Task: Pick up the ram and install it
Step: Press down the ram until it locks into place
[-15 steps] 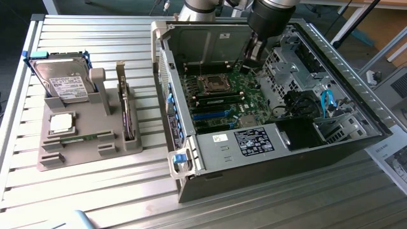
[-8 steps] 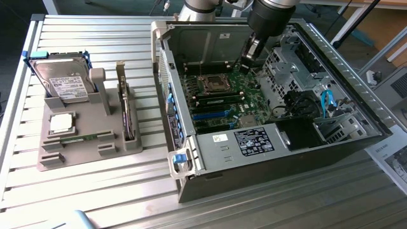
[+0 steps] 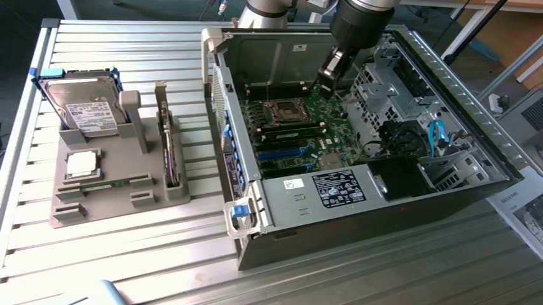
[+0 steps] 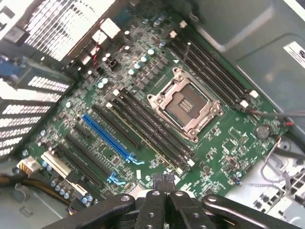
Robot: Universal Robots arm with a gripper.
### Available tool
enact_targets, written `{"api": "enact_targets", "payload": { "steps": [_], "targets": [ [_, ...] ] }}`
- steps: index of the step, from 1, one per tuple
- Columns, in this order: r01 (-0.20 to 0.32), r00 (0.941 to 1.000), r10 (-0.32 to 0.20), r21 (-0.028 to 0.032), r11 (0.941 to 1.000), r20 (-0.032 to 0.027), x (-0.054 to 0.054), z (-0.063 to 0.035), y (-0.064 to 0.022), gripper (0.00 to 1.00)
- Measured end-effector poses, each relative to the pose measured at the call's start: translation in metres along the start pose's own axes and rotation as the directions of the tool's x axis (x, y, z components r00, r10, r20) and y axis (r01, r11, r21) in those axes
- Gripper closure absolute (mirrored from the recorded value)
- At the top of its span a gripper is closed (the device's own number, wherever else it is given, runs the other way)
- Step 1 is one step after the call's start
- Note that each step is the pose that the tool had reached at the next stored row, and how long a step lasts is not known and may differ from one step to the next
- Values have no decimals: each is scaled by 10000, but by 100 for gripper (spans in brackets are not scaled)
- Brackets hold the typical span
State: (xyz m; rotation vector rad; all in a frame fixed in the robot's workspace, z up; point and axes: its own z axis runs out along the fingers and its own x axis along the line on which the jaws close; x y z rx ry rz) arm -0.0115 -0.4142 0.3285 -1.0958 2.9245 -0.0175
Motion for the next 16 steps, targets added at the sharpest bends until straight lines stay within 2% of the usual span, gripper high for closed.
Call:
{"api": "enact_targets", "payload": {
  "steps": [4,8,13,14,15,16],
  "targets": [
    [-931,9957,931,13,9957,-15,0,0,0,90],
    [-1772,9842,1772,27,9842,-28,0,0,0,90],
    [-2707,9627,2707,43,9627,-42,0,0,0,90],
    [-2950,9555,2950,47,9555,-44,0,0,0,90],
    [-3088,9511,3088,50,9511,-46,0,0,0,90],
    [-3341,9425,3341,55,9425,-50,0,0,0,90]
  ]
}}
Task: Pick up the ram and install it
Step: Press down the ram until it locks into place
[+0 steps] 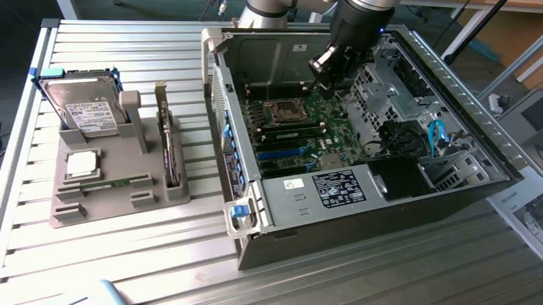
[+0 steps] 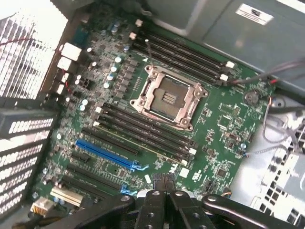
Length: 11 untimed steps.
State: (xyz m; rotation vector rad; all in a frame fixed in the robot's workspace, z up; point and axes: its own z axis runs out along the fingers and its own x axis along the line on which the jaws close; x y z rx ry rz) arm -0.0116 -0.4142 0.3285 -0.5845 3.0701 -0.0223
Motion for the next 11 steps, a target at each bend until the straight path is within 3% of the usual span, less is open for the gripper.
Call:
{"api": "enact_targets", "payload": {
  "steps": [4,11],
  "targets": [
    [-936,9956,936,13,9956,-15,0,0,0,90],
    [-1892,9819,1893,28,9819,-30,0,0,0,90]
  ]
}}
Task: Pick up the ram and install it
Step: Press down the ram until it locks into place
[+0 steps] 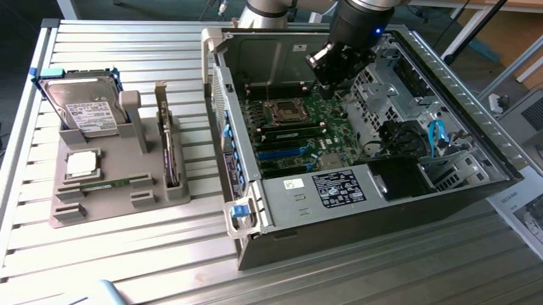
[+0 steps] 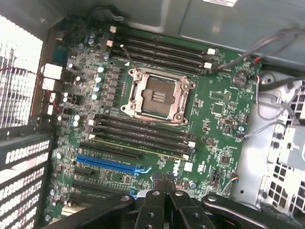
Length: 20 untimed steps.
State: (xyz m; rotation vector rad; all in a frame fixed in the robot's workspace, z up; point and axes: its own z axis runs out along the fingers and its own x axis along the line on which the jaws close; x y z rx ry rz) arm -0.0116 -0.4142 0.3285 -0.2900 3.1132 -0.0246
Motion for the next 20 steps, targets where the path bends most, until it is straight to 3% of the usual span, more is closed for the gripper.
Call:
{"api": "enact_targets", "payload": {
  "steps": [7,12,20],
  "targets": [
    [-1227,9924,1227,18,9924,-20,0,0,0,90],
    [-2040,9790,2040,31,9790,-32,0,0,0,90],
    [-2146,9767,2147,33,9767,-34,0,-2,0,90]
  ]
}}
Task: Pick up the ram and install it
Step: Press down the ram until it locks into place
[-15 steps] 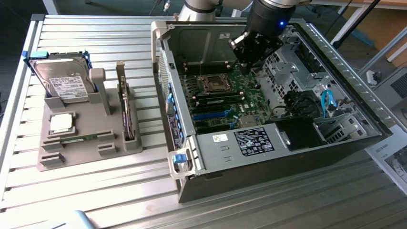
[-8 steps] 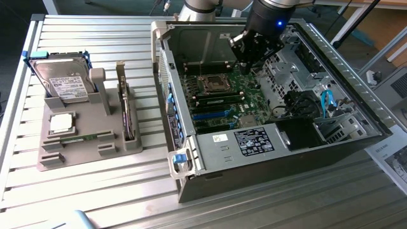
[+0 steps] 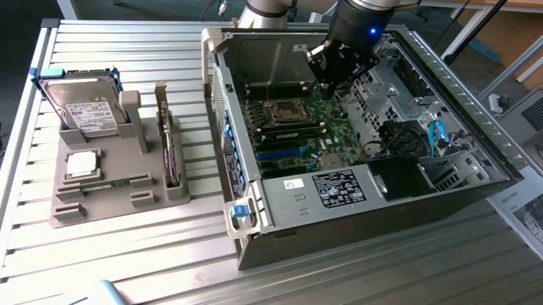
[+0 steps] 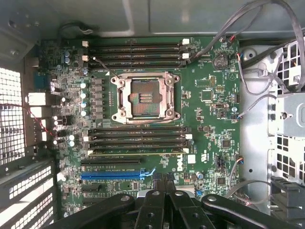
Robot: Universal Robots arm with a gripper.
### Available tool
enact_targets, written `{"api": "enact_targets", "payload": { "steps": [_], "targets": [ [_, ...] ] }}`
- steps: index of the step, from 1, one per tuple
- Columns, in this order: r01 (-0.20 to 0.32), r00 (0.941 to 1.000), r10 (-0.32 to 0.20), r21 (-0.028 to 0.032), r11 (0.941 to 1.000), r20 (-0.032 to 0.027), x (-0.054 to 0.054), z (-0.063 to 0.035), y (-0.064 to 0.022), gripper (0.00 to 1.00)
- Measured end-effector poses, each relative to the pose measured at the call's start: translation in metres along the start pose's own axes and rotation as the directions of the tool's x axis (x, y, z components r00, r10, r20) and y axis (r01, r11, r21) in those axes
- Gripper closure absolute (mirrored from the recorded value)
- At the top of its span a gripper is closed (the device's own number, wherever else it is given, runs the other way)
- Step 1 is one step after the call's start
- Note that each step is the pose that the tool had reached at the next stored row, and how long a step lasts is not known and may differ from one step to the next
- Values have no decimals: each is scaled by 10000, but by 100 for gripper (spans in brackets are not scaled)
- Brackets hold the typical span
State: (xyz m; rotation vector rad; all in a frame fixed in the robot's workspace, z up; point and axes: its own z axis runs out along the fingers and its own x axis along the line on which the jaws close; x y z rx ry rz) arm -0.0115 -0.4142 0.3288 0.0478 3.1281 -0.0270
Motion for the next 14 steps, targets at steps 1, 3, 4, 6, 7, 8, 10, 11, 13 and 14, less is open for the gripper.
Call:
{"api": "enact_targets", "payload": {
  "steps": [1,3,4,6,7,8,10,11,13,14],
  "targets": [
    [0,10000,0,-1,10000,0,0,-2,0,90],
    [0,10000,0,0,10000,0,0,-4,0,90],
    [0,10000,0,0,10000,0,0,-6,0,90],
    [0,10000,0,-1,10000,0,0,-8,0,90],
    [-1,10000,1,1,10000,0,0,-11,0,90],
    [0,10000,0,0,10000,0,0,-13,0,90],
    [-1,10000,1,-1,10000,1,0,-16,0,90],
    [0,10000,0,0,10000,0,0,-17,0,90],
    [-1,10000,1,0,10000,0,0,-16,0,90],
    [0,10000,0,0,10000,0,0,-17,0,90]
  ]
}}
